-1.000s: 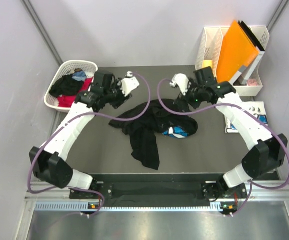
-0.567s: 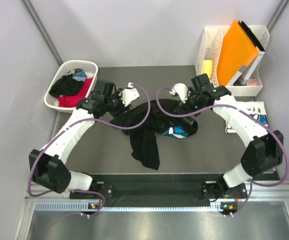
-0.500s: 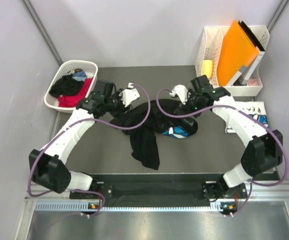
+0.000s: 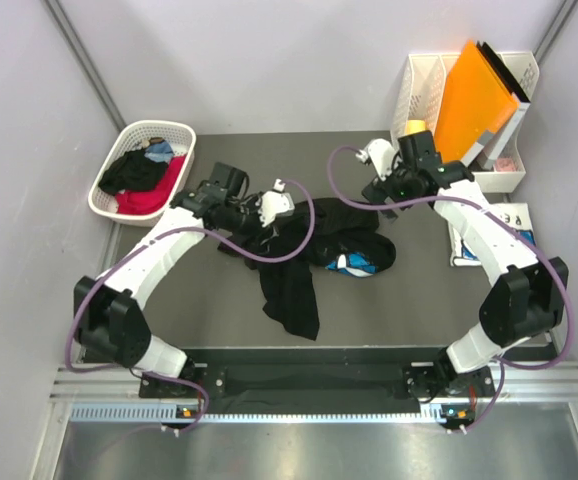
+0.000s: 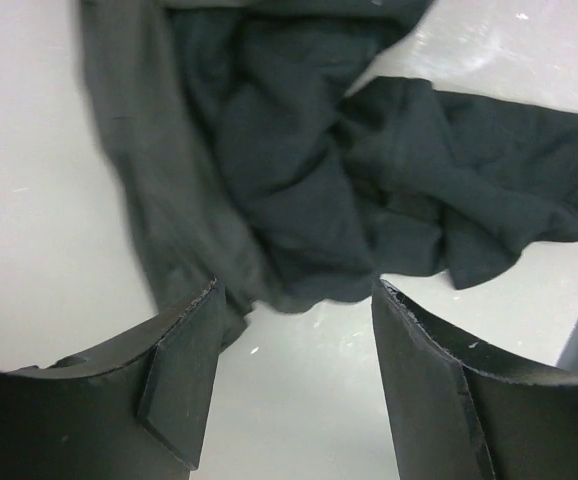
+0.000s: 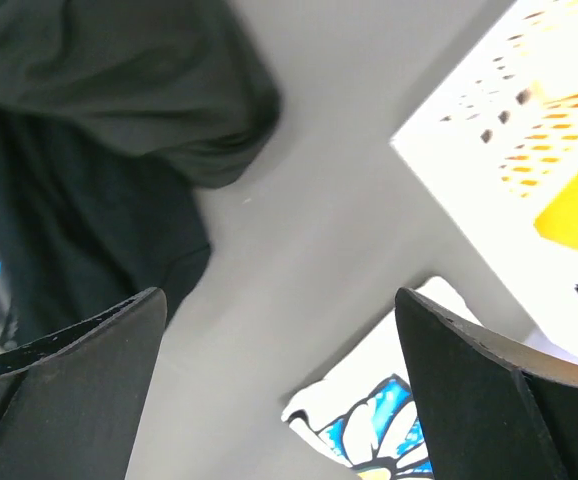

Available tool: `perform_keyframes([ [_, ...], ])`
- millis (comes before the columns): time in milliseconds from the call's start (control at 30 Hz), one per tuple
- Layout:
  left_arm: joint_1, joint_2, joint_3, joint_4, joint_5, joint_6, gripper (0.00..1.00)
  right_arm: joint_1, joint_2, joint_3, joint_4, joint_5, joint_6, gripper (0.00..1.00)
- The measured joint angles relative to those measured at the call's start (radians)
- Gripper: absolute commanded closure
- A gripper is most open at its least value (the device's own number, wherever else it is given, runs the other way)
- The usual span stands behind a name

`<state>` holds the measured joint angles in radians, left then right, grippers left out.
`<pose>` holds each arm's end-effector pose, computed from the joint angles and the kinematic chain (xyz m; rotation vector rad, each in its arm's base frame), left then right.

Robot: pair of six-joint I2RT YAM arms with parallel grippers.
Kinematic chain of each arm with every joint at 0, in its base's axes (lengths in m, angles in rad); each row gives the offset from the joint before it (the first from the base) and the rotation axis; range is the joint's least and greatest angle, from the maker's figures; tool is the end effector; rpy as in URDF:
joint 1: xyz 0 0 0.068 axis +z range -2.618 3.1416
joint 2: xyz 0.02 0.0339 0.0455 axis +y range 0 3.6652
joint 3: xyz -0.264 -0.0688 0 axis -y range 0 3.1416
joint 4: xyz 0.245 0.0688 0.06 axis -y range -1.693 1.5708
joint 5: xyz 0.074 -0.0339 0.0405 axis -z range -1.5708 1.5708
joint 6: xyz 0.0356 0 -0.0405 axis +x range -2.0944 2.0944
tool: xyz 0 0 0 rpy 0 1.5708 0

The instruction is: Fold and stack the t-shirts

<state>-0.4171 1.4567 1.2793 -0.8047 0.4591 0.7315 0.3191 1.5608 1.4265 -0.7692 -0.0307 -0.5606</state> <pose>0.2683 -0.1362 0.3035 1.4813 1.9688 -0.4506 0.3187 0.1064 0.3181 -1.0657 2.2337 -0.0656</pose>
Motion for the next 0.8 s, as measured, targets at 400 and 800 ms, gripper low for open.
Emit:
perform_keyframes([
  [400,-0.068,0.169,-0.027,0.047,-0.097,-0.050,0.35,-0.022,0.006,0.108,0.039,0.039,0.014,0.02],
  [800,-0.078,0.274,-0.032,0.100,-0.128,-0.088,1.00,-0.023,0.006,0.108,0.043,0.041,0.014,0.04],
])
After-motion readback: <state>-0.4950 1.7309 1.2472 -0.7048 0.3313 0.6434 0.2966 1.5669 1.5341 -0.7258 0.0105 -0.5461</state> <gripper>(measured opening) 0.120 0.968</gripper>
